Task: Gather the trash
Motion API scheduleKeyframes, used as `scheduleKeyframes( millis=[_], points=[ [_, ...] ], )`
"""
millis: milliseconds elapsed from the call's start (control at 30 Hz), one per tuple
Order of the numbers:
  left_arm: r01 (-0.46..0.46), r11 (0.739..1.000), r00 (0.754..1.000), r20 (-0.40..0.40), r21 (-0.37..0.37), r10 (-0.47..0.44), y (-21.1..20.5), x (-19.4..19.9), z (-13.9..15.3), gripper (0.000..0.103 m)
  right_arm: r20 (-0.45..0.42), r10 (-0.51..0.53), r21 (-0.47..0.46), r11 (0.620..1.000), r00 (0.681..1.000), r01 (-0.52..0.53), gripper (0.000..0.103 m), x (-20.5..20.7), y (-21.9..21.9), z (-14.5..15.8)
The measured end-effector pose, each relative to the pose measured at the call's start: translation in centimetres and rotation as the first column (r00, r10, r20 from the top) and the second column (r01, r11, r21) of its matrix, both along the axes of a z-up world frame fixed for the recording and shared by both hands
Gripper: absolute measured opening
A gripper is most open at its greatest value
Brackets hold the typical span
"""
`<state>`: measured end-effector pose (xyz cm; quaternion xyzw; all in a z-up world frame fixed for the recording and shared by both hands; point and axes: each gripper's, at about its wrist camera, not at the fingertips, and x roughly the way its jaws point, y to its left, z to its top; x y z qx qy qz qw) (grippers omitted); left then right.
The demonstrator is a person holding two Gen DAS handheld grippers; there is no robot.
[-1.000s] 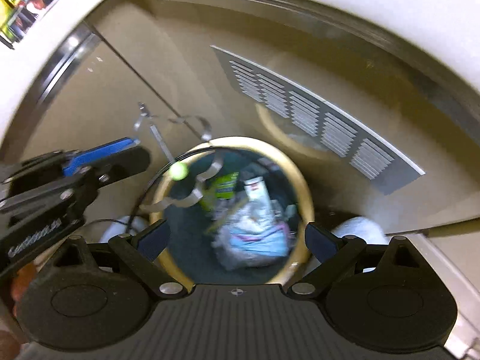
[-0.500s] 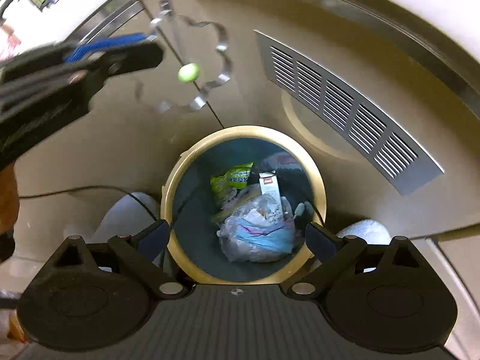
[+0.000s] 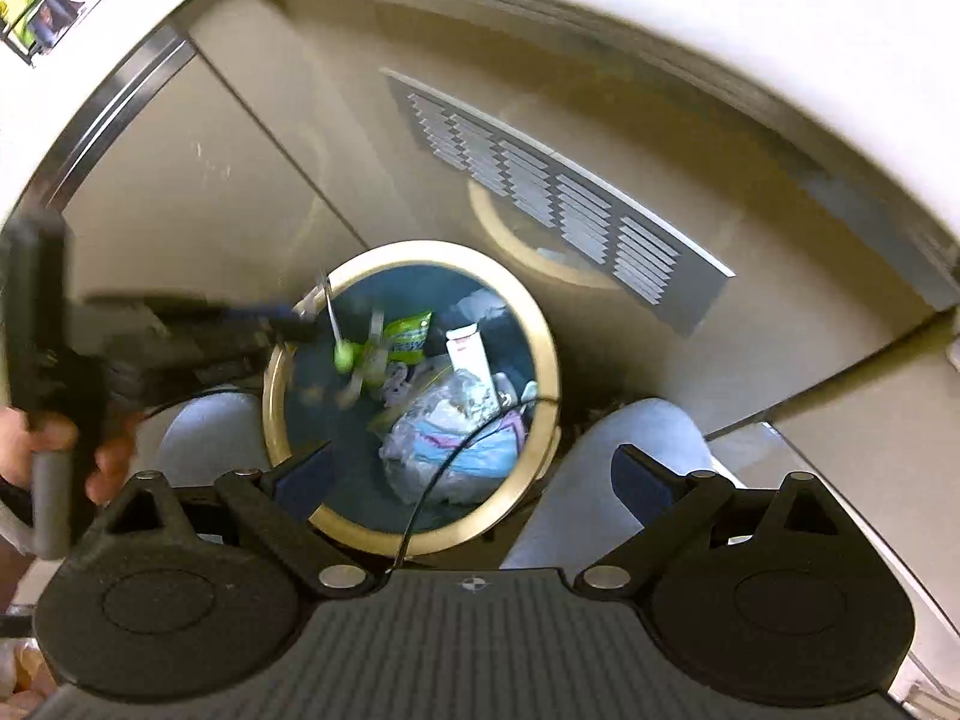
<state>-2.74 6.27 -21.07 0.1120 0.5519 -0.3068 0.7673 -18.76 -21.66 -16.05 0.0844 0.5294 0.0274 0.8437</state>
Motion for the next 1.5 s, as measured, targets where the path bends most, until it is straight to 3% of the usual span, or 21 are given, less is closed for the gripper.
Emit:
scheduleKeyframes(
  millis=[33, 67, 100, 133, 167, 233, 333, 500, 667, 900, 1200, 1500],
  points=[
    [-0.004, 1.0, 1.0, -0.01, 0.002, 0.004, 0.1, 0.0, -0.2, 0.028, 0.009, -0.007, 0.004, 1.0, 1.0, 0.007, 0.098, 0.1, -0.1, 0.0],
    [-0.009, 1.0, 1.0, -0.009, 0.004, 0.009, 0.2, -0.2, -0.2, 0.051, 0.019, -0.013, 0.009, 1.0, 1.0, 0.012, 0.098, 0.2, -0.1, -0.1],
    [-0.017, 1.0, 1.0, 0.001, 0.012, 0.017, 0.3, -0.3, -0.2, 0.066, 0.03, -0.016, 0.013, 1.0, 0.999, 0.015, 0.098, 0.2, -0.2, -0.1],
    [-0.032, 0.999, 0.999, 0.017, 0.027, 0.032, 0.4, -0.6, 0.1, 0.093, 0.044, -0.015, 0.015, 1.0, 0.999, 0.015, 0.098, 0.2, -0.2, 0.0],
    [-0.05, 0.998, 0.998, 0.037, 0.027, 0.049, 0.6, -0.7, 0.5, 0.103, 0.061, -0.009, 0.015, 1.0, 0.998, 0.008, 0.098, 0.1, -0.1, 0.2],
    [-0.072, 0.997, 0.996, 0.054, 0.013, 0.072, 1.1, -1.2, 1.4, 0.103, 0.1, 0.016, 0.008, 1.0, 0.995, -0.017, 0.098, -0.1, 0.2, 0.6],
    [-0.11, 0.994, 0.994, 0.017, 0.005, 0.11, 2.2, -1.5, 2.7, 0.103, 0.172, 0.062, -0.014, 0.998, 0.983, -0.06, 0.099, -0.9, 0.9, 1.7],
    [-0.175, 0.984, 0.983, 0.051, 0.024, 0.174, 3.9, -3.0, 6.6, 0.103, 0.262, 0.157, -0.099, 0.986, 0.952, -0.135, 0.103, -1.8, 2.2, 3.0],
    [-0.223, 0.972, 0.974, -0.006, 0.073, 0.224, 4.9, -4.8, 8.3, 0.103, 0.195, 0.137, -0.087, 0.989, 0.971, -0.122, 0.103, -1.6, 3.1, 2.1],
    [-0.225, 0.97, 0.973, 0.072, 0.092, 0.218, 4.3, -8.1, 9.5, 0.103, 0.202, 0.117, -0.11, 0.989, 0.972, -0.096, 0.103, -3.2, 4.7, 1.3],
    [-0.236, 0.956, 0.966, 0.152, 0.172, 0.211, 3.7, -9.3, 9.7, 0.103, 0.185, 0.102, -0.169, 0.983, 0.977, -0.071, 0.103, -3.9, 5.2, 0.8],
    [-0.239, 0.951, 0.964, 0.166, 0.197, 0.207, 3.4, -9.0, 9.3, 0.103, 0.159, 0.121, -0.198, 0.976, 0.98, -0.088, 0.103, -3.3, 5.8, -0.1]
  ],
)
